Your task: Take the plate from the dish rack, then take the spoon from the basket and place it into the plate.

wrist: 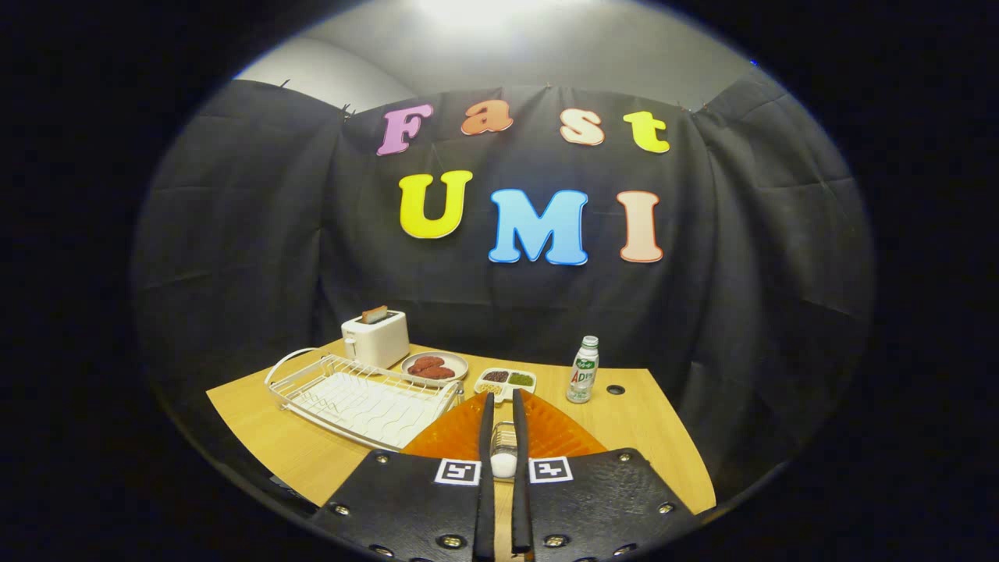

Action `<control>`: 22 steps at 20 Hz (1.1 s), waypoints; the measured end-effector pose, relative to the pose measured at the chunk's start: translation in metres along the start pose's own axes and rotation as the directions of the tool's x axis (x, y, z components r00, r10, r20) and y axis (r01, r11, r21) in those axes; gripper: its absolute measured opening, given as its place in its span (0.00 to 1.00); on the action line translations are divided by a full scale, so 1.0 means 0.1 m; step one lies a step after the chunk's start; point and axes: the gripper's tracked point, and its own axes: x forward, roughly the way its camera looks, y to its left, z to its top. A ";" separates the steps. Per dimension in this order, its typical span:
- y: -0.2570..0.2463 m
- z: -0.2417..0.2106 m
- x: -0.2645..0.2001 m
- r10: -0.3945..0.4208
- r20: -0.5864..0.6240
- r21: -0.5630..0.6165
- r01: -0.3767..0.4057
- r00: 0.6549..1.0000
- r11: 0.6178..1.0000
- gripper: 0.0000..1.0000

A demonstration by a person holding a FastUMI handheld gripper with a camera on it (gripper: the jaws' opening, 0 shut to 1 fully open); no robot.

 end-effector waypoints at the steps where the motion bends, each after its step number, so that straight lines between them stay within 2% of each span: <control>1: 0.06 -0.05 0.03 0.005 -0.015 -0.014 -0.005 1.000 1.000 0.08; 8: 0.68 -0.43 0.29 0.106 -0.093 -0.006 -0.107 0.990 0.994 0.08; 19: 1.39 -0.99 0.66 0.224 -0.222 0.039 -0.221 0.949 0.975 0.08; 22: 1.52 -1.08 0.67 0.236 -0.251 0.058 -0.229 0.939 0.972 0.09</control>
